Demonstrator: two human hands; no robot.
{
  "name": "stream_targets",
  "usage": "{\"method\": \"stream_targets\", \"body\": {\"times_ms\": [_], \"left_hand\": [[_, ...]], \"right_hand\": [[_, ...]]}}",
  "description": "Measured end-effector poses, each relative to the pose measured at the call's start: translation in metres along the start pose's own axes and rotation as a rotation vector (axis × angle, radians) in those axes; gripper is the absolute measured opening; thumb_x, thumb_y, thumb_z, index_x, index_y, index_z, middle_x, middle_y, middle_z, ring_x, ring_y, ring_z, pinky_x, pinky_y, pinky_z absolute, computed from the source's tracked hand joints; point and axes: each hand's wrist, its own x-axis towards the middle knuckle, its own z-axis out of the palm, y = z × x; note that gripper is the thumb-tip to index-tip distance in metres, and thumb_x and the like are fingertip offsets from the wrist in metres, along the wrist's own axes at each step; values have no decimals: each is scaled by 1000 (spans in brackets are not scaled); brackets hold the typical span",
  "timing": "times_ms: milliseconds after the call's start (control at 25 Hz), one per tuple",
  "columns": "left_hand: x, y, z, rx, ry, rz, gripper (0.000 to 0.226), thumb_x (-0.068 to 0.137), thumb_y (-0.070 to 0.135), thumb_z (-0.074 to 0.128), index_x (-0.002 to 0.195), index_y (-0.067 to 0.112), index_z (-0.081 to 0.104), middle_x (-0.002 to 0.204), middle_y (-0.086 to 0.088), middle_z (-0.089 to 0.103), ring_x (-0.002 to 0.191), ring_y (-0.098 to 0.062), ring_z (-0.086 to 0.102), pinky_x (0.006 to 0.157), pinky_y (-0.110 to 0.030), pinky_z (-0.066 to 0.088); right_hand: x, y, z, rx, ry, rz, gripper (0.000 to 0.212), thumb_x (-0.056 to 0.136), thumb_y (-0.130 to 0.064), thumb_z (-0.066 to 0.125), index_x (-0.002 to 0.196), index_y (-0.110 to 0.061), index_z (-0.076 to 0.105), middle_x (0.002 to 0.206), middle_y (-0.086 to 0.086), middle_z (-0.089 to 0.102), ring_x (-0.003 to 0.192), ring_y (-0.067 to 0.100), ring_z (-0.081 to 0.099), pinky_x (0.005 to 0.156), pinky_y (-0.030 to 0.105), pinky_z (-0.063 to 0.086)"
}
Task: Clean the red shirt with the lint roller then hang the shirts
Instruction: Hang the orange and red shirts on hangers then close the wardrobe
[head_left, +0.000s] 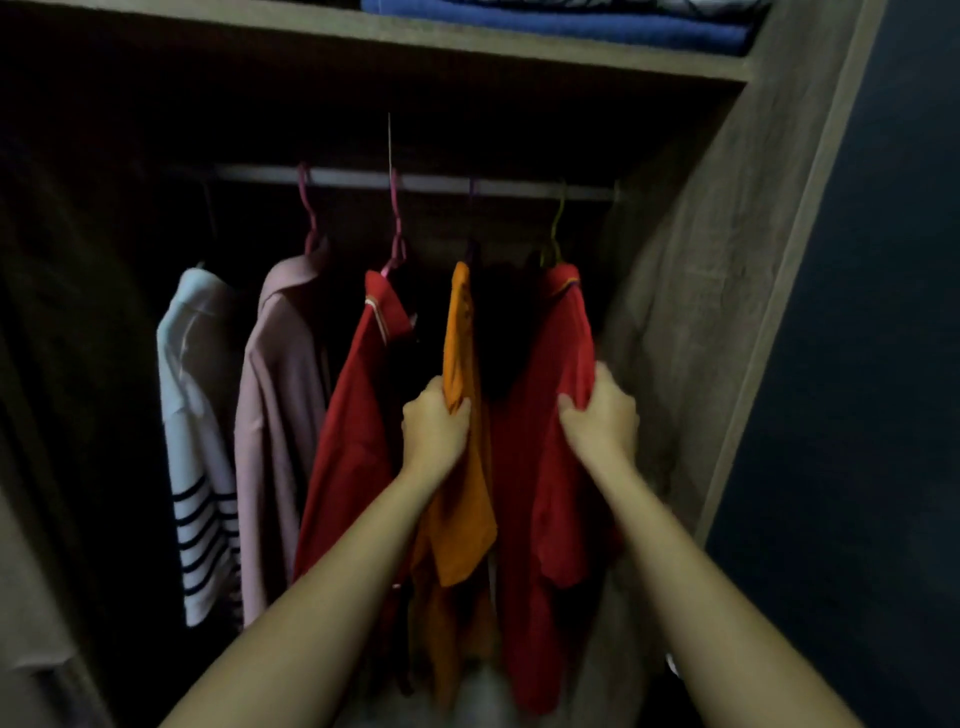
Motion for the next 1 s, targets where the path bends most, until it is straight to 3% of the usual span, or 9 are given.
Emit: {"method": "stream_targets", "body": {"times_ms": [200, 360, 440, 560, 640, 680, 760, 880, 1000], "left_hand": [[-50, -57, 29, 198, -98, 62, 23, 92, 21, 54, 107, 4, 62, 96, -16, 69, 88, -31, 66, 79, -35, 53], [-64, -66, 26, 210, -45, 113, 19, 92, 22, 54, 97, 5, 62, 86, -16, 69, 81, -32, 67, 72, -37, 53], [-71, -62, 16, 253, -35, 174, 29, 92, 34, 53, 103, 9, 59, 93, -11, 68, 88, -28, 66, 77, -37, 53], [-75, -53, -10, 118, 330, 330, 34, 88, 33, 57, 114, 11, 54, 113, -10, 57, 107, -25, 54, 92, -33, 41], [-57, -59, -33, 151, 554, 192, 53, 81, 28, 65, 127, 9, 45, 131, -16, 45, 120, -32, 41, 100, -41, 34], [-46, -67, -42, 188, 526, 39, 64, 80, 29, 68, 133, 8, 39, 135, -19, 42, 122, -36, 39, 100, -47, 34], [-33, -83, -49, 259, 269, -125, 64, 81, 31, 67, 131, 4, 39, 125, -23, 53, 114, -41, 50, 92, -47, 43], [-48, -96, -41, 291, -2, 178, 27, 85, 21, 64, 101, -1, 60, 93, -22, 69, 87, -36, 66, 72, -34, 42], [-61, -99, -54, 141, 126, 219, 25, 85, 19, 65, 106, 4, 64, 94, -13, 71, 87, -27, 68, 71, -22, 42]], "right_hand": [[-57, 60, 34, -150, -128, -31, 30, 88, -29, 56, 117, -19, 59, 106, 14, 70, 99, 34, 64, 84, 38, 49], [-56, 78, 20, 1, 36, 15, 25, 88, -15, 56, 112, -11, 62, 101, 15, 71, 90, 30, 67, 84, 34, 50], [-59, 81, 19, -7, 43, -45, 36, 87, -15, 57, 123, -11, 53, 113, 14, 65, 100, 28, 62, 90, 35, 49], [-78, 67, 22, 38, 115, -275, 63, 85, -17, 62, 140, -8, 32, 141, 14, 41, 128, 26, 40, 104, 31, 31], [-88, 48, 23, 79, 111, -454, 66, 86, -22, 63, 142, -7, 30, 147, 14, 34, 134, 24, 32, 107, 30, 25], [-89, 37, 25, 98, 62, -488, 68, 86, -27, 63, 142, -8, 30, 149, 13, 32, 136, 23, 30, 107, 29, 24], [-89, 18, 35, 155, -87, -432, 79, 84, -40, 63, 145, -10, 24, 153, 11, 24, 141, 22, 22, 110, 27, 19], [-80, -2, 51, 235, -190, -295, 87, 81, -43, 65, 147, -13, 16, 150, 12, 33, 136, 24, 34, 109, 33, 29], [-75, -6, 57, 221, -113, -273, 48, 88, -23, 60, 131, -9, 44, 114, 15, 65, 103, 31, 63, 87, 30, 46]]}}
